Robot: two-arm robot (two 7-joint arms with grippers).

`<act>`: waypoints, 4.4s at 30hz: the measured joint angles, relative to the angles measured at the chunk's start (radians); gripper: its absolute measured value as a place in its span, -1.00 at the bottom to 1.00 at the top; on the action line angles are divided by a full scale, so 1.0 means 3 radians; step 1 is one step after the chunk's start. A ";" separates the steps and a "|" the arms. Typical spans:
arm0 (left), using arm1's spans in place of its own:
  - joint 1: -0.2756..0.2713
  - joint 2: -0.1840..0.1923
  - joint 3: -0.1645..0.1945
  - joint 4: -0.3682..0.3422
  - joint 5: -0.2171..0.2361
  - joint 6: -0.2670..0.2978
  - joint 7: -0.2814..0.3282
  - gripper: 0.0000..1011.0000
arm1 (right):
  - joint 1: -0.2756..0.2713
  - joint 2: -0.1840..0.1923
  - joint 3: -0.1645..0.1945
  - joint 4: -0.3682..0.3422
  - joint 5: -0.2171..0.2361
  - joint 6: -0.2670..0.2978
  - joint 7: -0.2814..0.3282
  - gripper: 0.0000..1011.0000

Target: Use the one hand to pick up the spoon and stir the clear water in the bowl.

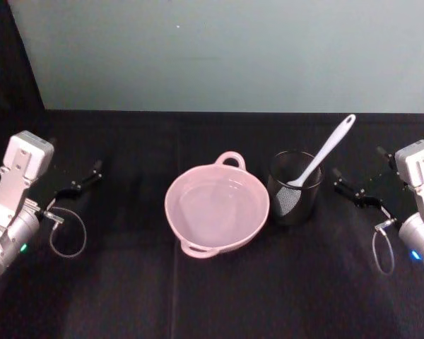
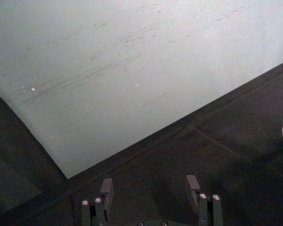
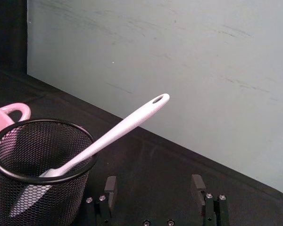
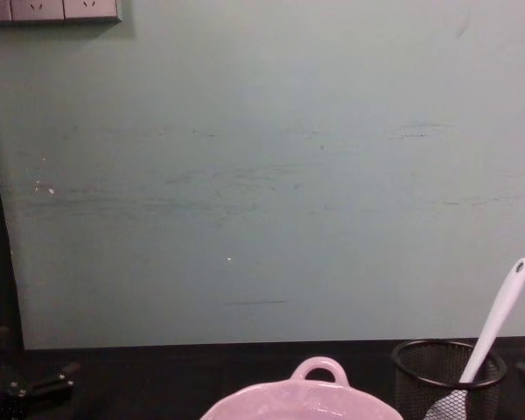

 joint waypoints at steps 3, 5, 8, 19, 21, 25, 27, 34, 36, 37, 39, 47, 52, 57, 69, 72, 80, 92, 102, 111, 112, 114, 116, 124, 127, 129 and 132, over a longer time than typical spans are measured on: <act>0.0000 0.0000 0.0000 0.0000 0.0000 0.0000 0.0000 1.00 | 0.0000 0.0000 0.0000 0.0000 0.0000 0.0000 0.0000 0.98; 0.0000 0.0000 0.0000 0.0000 0.0000 0.0000 0.0000 1.00 | 0.0000 0.0000 0.0000 0.0000 0.0000 0.0000 0.0000 0.98; 0.0000 0.0000 0.0000 0.0000 0.0000 0.0000 0.0000 1.00 | 0.0000 0.0000 0.0000 0.0000 0.0000 0.0000 0.0000 0.98; 0.0000 0.0000 0.0000 0.0000 0.0000 0.0000 0.0000 1.00 | 0.0000 0.0000 0.0000 0.0000 0.0000 0.0000 0.0000 0.98; 0.0000 0.0000 0.0000 0.0000 0.0000 0.0000 0.0000 1.00 | 0.0000 0.0000 0.0000 0.0000 0.0000 0.0000 0.0000 0.98; 0.0000 0.0000 0.0000 0.0000 0.0000 0.0000 0.0000 1.00 | 0.0000 0.0000 0.0000 0.0000 0.0000 0.0000 0.0000 0.98; 0.0000 0.0000 0.0000 0.0000 0.0000 0.0000 0.0000 1.00 | 0.0000 0.0000 0.0000 0.0000 0.0000 0.0000 0.0000 0.98; 0.0000 0.0000 0.0000 0.0000 0.0000 0.0000 0.0000 1.00 | -0.0026 0.0006 0.0024 -0.0029 -0.0003 0.0007 0.0000 0.98; 0.0000 0.0000 0.0000 0.0000 0.0000 0.0000 0.0000 1.00 | -0.0089 0.0017 0.0080 -0.0091 0.0026 0.0021 0.0004 0.98; 0.0000 0.0000 0.0000 0.0000 0.0000 0.0000 0.0000 1.00 | -0.0116 0.0023 0.0102 -0.0115 0.0048 0.0024 0.0004 0.98; 0.0000 0.0000 0.0000 0.0000 0.0000 0.0000 0.0000 1.00 | -0.0205 0.0043 0.0180 -0.0209 0.0127 0.0032 0.0025 0.98; 0.0000 0.0000 0.0000 0.0000 0.0000 0.0000 0.0000 1.00 | -0.0573 0.0085 0.0503 -0.0551 0.0660 -0.0015 0.0259 0.98; 0.0000 0.0000 0.0000 0.0000 0.0000 0.0000 0.0000 1.00 | -0.0639 -0.0074 0.0651 -0.0579 0.1267 -0.0020 0.0687 0.98; 0.0000 0.0000 0.0000 0.0000 0.0000 0.0000 0.0000 1.00 | -0.0545 -0.0255 0.0687 -0.0454 0.1586 0.0043 0.0938 0.98; 0.0000 0.0000 0.0000 0.0000 0.0000 0.0000 0.0000 1.00 | -0.0110 -0.0672 0.0758 0.0067 0.1965 0.0253 0.1199 0.98; 0.0000 0.0000 0.0000 0.0000 0.0000 0.0000 0.0000 1.00 | -0.0021 -0.0727 0.0770 0.0155 0.1991 0.0307 0.1227 0.98; 0.0000 0.0000 0.0000 0.0000 0.0000 0.0000 0.0000 1.00 | 0.0089 -0.0763 0.0803 0.0236 0.2084 0.0498 0.1223 0.72; 0.0000 0.0000 0.0000 0.0000 0.0000 0.0000 0.0000 1.00 | 0.0053 -0.0736 0.0873 0.0153 0.2201 0.0532 0.1175 0.00; 0.0000 0.0000 0.0000 0.0000 0.0000 0.0000 0.0000 1.00 | 0.0076 -0.0727 0.0864 0.0152 0.2276 0.0533 0.1192 -0.63; 0.0000 0.0000 0.0000 0.0000 0.0000 0.0000 0.0000 1.00 | 0.0094 -0.0730 0.0810 0.0138 0.2305 0.0518 0.1215 -0.81; 0.0000 0.0000 0.0000 0.0000 0.0000 0.0000 0.0000 1.00 | 0.0088 -0.0723 0.0806 0.0117 0.2303 0.0514 0.1213 -0.81; 0.0000 0.0000 0.0000 0.0000 0.0000 0.0000 0.0000 1.00 | 0.0067 -0.0689 0.0791 0.0032 0.2267 0.0493 0.1202 -0.81; 0.0000 0.0000 0.0000 0.0000 0.0000 0.0000 0.0000 1.00 | 0.0053 -0.0659 0.0778 -0.0046 0.2220 0.0475 0.1193 -0.81; 0.0000 0.0000 0.0000 0.0000 0.0000 0.0000 0.0000 1.00 | 0.0070 -0.0406 0.0686 -0.0468 0.1822 0.0496 0.1135 -0.81; 0.0000 0.0000 0.0000 0.0000 0.0000 0.0000 0.0000 1.00 | 0.0133 -0.0303 0.0642 -0.0575 0.1688 0.0580 0.1161 -0.81; 0.0000 0.0000 0.0000 0.0000 0.0000 0.0000 0.0000 1.00 | 0.0191 -0.0237 0.0612 -0.0632 0.1605 0.0648 0.1199 -0.81; 0.0000 0.0000 0.0000 0.0000 0.0000 0.0000 0.0000 1.00 | 0.0270 -0.0171 0.0582 -0.0700 0.1528 0.0732 0.1246 -0.81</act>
